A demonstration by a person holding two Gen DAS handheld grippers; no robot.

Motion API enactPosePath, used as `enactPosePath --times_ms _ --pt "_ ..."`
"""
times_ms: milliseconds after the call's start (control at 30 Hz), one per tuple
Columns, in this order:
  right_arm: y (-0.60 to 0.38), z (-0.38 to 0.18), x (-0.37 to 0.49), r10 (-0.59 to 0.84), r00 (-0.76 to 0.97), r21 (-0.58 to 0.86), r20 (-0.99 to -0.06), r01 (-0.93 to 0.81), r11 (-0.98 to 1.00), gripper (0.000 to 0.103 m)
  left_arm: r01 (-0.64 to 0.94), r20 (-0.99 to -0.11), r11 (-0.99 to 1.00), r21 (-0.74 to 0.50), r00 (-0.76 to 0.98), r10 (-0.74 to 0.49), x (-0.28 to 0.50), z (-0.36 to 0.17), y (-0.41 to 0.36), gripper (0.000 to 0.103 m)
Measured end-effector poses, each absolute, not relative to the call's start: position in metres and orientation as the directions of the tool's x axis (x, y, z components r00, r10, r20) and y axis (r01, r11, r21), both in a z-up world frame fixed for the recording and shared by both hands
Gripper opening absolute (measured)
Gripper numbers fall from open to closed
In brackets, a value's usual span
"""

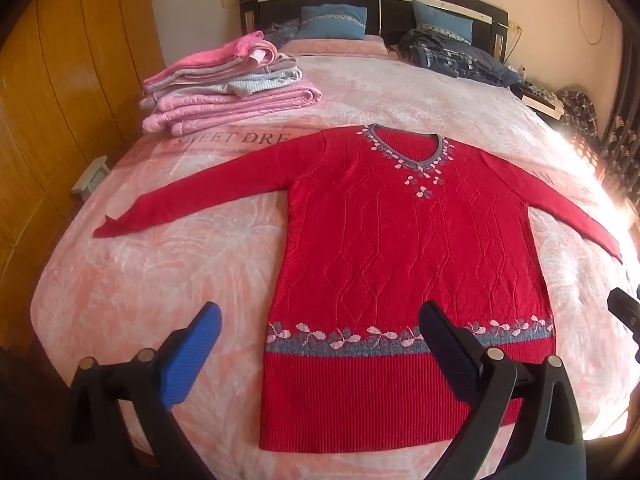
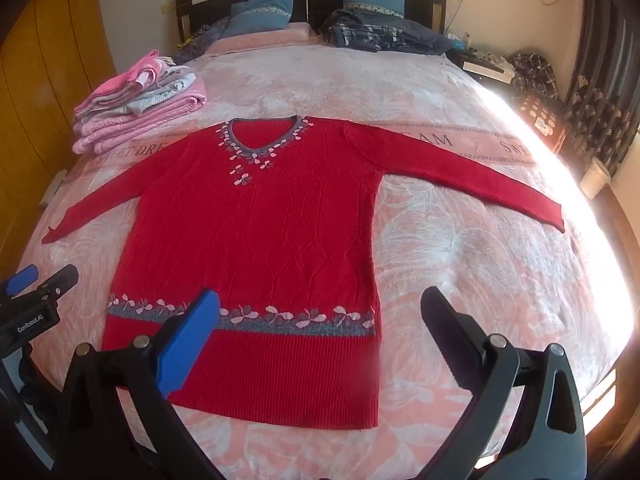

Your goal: Fold small clothes

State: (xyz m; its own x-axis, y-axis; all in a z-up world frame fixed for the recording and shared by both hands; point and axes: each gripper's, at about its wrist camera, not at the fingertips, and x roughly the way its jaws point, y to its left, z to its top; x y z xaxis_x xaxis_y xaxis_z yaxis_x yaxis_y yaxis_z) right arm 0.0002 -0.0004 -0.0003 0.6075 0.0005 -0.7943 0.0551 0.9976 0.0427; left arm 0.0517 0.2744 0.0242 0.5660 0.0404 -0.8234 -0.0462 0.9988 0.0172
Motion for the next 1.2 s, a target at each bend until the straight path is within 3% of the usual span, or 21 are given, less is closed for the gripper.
enactPosePath --times_ms 400,1200 --pt "-0.007 -0.007 0.002 -0.012 0.572 0.044 -0.82 0.083 0.996 0.1 -0.022 -0.801 0.995 0.099 0.592 0.093 0.043 0.018 0.262 0.099" --pt "-0.012 -0.009 0.004 -0.019 0.558 0.038 -0.83 0.091 0.995 0.1 -0.057 -0.811 0.997 0.06 0.579 0.081 0.044 0.015 0.267 0.099"
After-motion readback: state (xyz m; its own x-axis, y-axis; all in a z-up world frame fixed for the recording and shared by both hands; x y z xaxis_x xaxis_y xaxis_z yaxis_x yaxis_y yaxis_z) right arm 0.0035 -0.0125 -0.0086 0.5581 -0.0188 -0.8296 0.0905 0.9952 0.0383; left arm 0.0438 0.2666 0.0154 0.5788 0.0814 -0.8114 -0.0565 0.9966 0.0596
